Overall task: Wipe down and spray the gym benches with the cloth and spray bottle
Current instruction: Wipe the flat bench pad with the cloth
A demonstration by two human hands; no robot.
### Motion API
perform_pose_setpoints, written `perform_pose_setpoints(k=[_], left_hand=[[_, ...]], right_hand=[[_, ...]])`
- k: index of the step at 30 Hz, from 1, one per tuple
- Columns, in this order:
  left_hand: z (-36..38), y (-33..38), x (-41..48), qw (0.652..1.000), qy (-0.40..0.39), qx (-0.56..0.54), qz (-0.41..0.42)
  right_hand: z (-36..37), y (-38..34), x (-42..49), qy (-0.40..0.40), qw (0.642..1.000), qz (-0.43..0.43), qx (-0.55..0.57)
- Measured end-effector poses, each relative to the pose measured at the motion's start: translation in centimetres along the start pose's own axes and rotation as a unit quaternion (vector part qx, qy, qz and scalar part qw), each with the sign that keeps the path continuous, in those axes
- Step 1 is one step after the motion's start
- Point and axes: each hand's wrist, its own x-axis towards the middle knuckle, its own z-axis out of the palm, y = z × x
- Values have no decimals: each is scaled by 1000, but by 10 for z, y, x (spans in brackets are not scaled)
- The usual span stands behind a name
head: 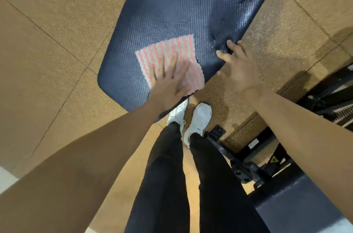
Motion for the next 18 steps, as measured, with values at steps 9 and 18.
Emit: perform_pose_setpoints(k=[9,18], left_hand=[[-74,-74,92,972,74,-118,-190],[-89,-67,117,973,73,-88,-200]], right_hand=[[-23,-1,16,49,989,70,119],[-28,11,44,7,994,103,-40]])
